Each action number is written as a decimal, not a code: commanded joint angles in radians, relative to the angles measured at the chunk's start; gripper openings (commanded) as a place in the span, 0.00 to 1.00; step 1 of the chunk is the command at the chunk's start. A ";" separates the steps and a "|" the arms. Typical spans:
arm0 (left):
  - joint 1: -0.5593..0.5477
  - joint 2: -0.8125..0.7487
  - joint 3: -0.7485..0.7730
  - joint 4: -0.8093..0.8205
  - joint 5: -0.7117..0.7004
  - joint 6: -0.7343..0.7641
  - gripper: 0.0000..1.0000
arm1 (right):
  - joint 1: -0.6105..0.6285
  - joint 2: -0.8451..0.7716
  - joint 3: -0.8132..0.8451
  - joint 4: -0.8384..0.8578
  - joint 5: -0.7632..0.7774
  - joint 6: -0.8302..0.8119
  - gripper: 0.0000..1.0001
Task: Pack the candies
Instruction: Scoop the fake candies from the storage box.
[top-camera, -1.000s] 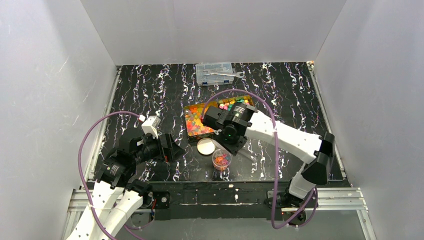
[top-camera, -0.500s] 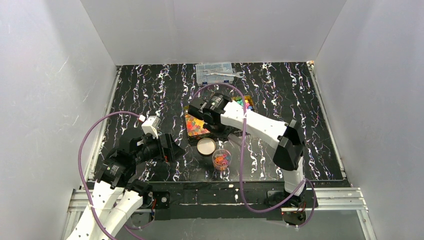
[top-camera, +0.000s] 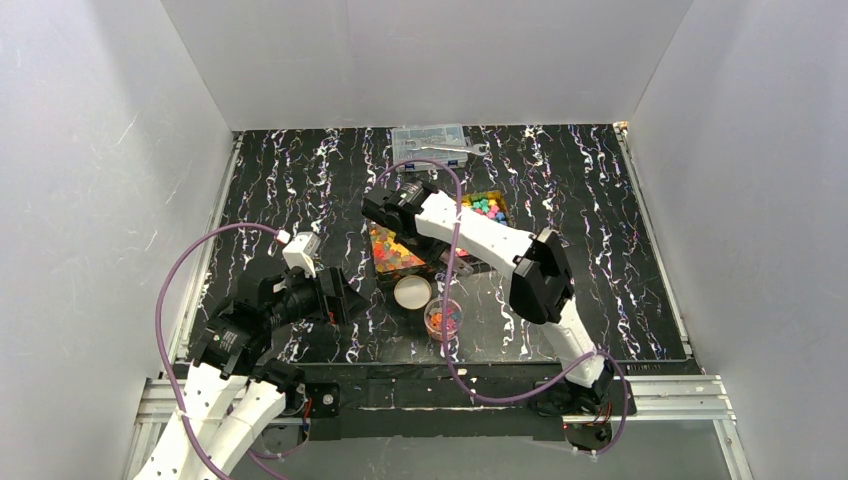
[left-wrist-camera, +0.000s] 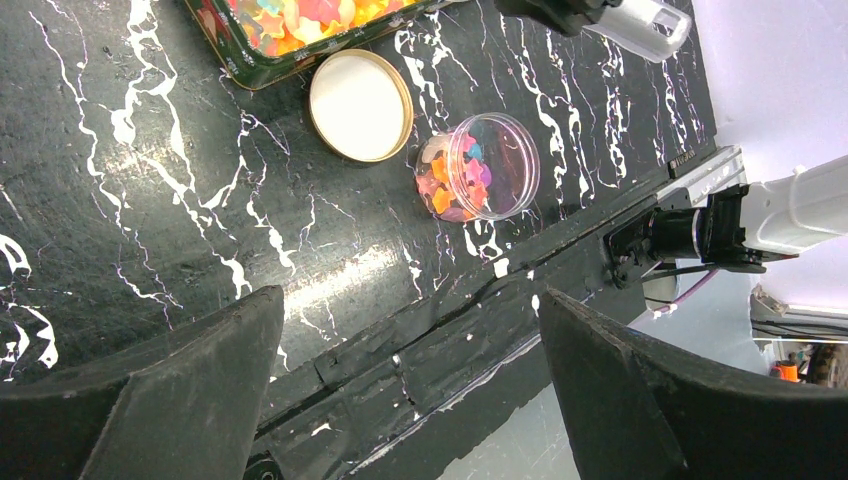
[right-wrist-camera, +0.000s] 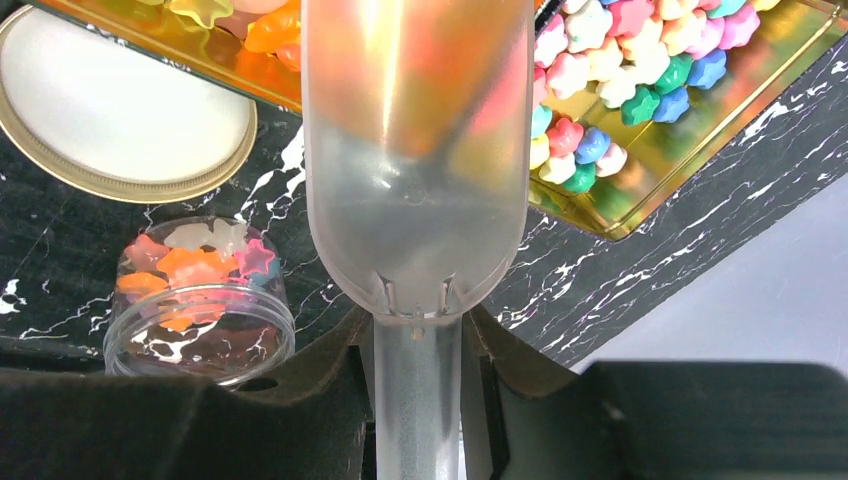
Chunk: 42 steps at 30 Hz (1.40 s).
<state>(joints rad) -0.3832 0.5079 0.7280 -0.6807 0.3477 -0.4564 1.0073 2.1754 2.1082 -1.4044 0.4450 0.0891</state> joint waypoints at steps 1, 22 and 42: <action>-0.002 -0.008 -0.005 0.007 -0.003 0.011 0.98 | -0.006 0.045 0.066 -0.014 0.042 -0.016 0.01; -0.002 -0.002 -0.004 0.007 0.001 0.013 0.98 | -0.010 0.194 0.132 -0.015 0.158 -0.018 0.01; -0.002 0.009 -0.004 0.007 0.005 0.011 0.98 | -0.012 0.341 0.292 0.002 0.213 -0.043 0.01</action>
<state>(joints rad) -0.3832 0.5083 0.7280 -0.6807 0.3481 -0.4561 1.0004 2.4786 2.3356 -1.4078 0.6300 0.0654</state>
